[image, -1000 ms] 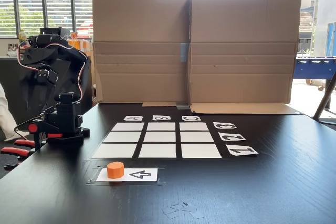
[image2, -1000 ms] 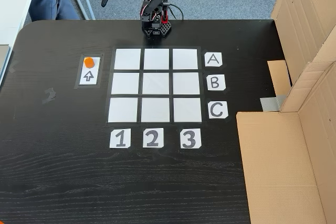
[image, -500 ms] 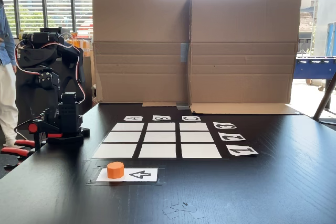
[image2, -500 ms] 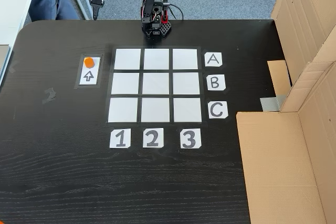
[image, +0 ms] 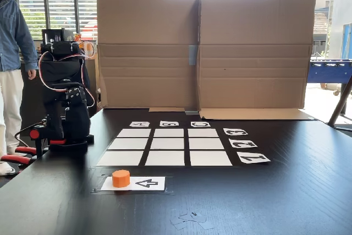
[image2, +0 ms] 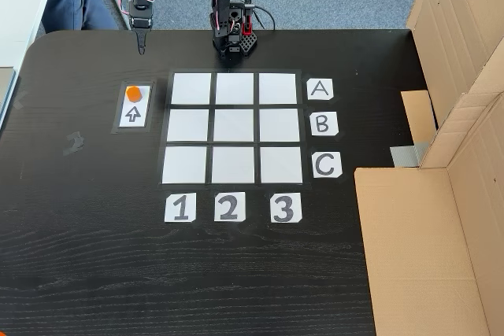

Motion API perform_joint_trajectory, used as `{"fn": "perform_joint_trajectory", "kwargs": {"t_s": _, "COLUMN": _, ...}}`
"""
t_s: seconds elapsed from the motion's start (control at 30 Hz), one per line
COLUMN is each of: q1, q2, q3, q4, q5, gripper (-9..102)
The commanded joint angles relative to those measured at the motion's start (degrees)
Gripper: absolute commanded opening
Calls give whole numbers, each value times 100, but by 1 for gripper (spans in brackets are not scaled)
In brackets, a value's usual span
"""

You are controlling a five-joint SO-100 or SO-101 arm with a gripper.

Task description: Pick up the round, orange token and place it in the grid on square A1.

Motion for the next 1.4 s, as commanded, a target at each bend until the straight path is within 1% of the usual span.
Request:
{"fn": "perform_joint_trajectory", "kwargs": {"t_s": 0.0, "q1": -281, "q2": -88, "q3": -299, "q4": -44, "q5": 141, "gripper": 28}}
{"fn": "perform_joint_trajectory", "kwargs": {"t_s": 0.3, "q1": -782, "q2": -1099, "q3": -1222, "q4": -44, "q5": 747, "gripper": 28}}
{"fn": "perform_joint_trajectory", "kwargs": {"t_s": 0.83, "q1": -1046, "q2": -2988, "q3": -2646, "q4": -70, "q5": 984, "gripper": 29}}
{"fn": "perform_joint_trajectory", "kwargs": {"t_s": 1.37, "q1": -1336, "q2": -3586, "q3": -3120, "q4": -141, "q5": 1020, "gripper": 30}}
